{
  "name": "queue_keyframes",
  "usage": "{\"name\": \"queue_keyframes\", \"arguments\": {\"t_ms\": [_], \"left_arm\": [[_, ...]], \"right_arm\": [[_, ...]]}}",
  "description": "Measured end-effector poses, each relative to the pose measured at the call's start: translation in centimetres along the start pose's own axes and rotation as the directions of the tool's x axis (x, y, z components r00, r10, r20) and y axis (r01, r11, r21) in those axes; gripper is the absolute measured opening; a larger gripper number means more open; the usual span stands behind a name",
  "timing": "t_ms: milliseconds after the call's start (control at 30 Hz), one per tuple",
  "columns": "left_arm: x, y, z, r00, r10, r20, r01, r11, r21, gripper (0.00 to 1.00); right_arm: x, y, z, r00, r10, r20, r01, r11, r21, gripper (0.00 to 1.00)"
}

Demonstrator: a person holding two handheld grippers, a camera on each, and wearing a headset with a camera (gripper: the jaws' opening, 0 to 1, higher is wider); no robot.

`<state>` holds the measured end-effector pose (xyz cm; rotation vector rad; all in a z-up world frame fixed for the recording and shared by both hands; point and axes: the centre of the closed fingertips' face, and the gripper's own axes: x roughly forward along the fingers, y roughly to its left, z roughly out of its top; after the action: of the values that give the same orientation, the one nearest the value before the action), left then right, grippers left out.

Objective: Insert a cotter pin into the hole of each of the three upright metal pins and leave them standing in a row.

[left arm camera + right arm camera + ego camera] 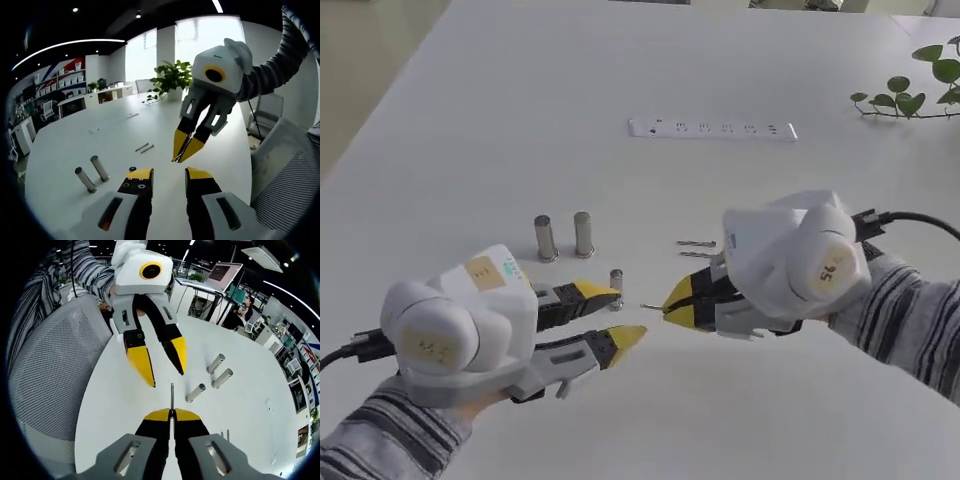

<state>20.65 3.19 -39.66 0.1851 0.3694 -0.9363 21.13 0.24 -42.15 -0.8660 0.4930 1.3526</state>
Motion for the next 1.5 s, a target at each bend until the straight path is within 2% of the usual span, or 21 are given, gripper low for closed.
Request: {"name": "queue_keyframes", "arguments": {"t_ms": [167,300,400,667,867,1033,1200,1500], "left_arm": [[0.3,1.5,-0.8,0.9974,0.073,0.0,-0.073,0.997,-0.031,0.28],[0.8,2.5,-1.3,0.9918,0.128,0.0,-0.128,0.99,-0.056,0.28],[1.4,3.1,-2.0,0.9882,0.152,-0.015,-0.153,0.985,-0.074,0.26],[2.7,4.7,-2.8,0.9759,0.215,-0.039,-0.218,0.972,-0.089,0.24],[3.8,5.4,-3.8,0.968,0.238,-0.079,-0.245,0.965,-0.095,0.22],[4.5,5.8,-4.4,0.963,0.252,-0.095,-0.262,0.959,-0.106,0.2],[5.2,6.1,-5.0,0.9613,0.255,-0.105,-0.268,0.953,-0.143,0.16],[5.9,6.3,-5.5,0.9571,0.263,-0.121,-0.281,0.945,-0.169,0.1]], "right_arm": [[0.8,-1.2,-0.7,0.9989,-0.029,-0.037,0.03,0.999,0.029,0.0],[1.4,-2.1,-1.2,0.9973,-0.048,-0.056,0.051,0.997,0.053,0.0],[1.9,-2.7,-1.4,0.996,-0.06,-0.066,0.064,0.996,0.068,0.0],[3.2,-3.7,-2.0,0.9933,-0.073,-0.089,0.082,0.992,0.1,0.0],[3.9,-4.1,-2.4,0.9923,-0.071,-0.101,0.084,0.988,0.127,0.0],[4.4,-4.2,-2.4,0.9932,-0.064,-0.098,0.078,0.984,0.158,0.0],[4.7,-4.3,-2.5,0.9932,-0.056,-0.102,0.073,0.984,0.163,0.0],[5.1,-4.4,-2.5,0.9928,-0.051,-0.108,0.069,0.983,0.171,0.0]]}}
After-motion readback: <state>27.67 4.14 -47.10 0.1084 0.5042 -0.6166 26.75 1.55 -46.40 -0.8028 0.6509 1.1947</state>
